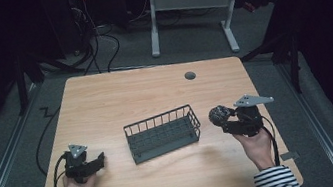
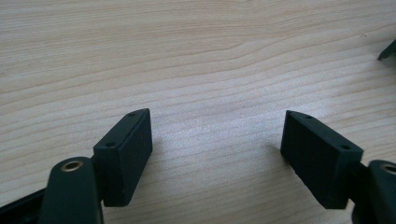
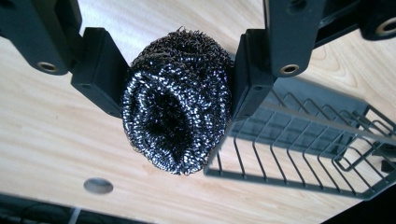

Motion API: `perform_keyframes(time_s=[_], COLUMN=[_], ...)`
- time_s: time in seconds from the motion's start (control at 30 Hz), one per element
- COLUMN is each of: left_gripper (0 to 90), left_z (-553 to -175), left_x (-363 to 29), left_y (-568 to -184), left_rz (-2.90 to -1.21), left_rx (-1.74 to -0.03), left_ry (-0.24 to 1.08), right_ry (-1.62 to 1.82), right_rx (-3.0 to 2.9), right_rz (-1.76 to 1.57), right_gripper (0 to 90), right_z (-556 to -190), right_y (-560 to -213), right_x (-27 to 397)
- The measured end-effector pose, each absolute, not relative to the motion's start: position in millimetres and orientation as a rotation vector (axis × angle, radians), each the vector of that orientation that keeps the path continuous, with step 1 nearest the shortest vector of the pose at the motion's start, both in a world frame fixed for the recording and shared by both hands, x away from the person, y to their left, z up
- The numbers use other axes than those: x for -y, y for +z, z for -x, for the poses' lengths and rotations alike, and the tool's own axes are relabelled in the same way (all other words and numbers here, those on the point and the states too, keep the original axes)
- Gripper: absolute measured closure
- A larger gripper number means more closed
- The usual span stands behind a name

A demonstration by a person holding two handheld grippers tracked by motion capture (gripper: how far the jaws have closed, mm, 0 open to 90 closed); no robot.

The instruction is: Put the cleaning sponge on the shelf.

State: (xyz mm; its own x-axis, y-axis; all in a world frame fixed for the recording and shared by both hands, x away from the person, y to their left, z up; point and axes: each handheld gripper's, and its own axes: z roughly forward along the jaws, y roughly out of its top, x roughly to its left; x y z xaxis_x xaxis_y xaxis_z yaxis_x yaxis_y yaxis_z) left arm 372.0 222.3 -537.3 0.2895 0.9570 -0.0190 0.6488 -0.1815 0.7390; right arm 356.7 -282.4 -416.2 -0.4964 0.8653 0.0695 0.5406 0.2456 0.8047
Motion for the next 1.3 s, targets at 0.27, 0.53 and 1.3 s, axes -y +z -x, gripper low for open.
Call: perform_keyframes(time_s=[0.27, 0.53, 1.3], left_gripper=[25.4, 25.4, 25.4], left_z=[-372, -372, -372], left_x=[-223, -223, -223], left_y=[-537, -537, -537], left_rz=[-1.914, -1.913, -1.909], left_rx=[-1.434, -1.434, -1.436], left_ry=[0.611, 0.609, 0.606], right_ry=[1.142, 1.178, 1.102], right_rx=[-2.162, -2.215, -2.398], right_rz=[-1.258, -1.200, -1.098], right_gripper=[41.7, 41.6, 40.6], right_z=[-365, -374, -400], right_y=[-406, -395, -412], right_x=[267, 244, 176])
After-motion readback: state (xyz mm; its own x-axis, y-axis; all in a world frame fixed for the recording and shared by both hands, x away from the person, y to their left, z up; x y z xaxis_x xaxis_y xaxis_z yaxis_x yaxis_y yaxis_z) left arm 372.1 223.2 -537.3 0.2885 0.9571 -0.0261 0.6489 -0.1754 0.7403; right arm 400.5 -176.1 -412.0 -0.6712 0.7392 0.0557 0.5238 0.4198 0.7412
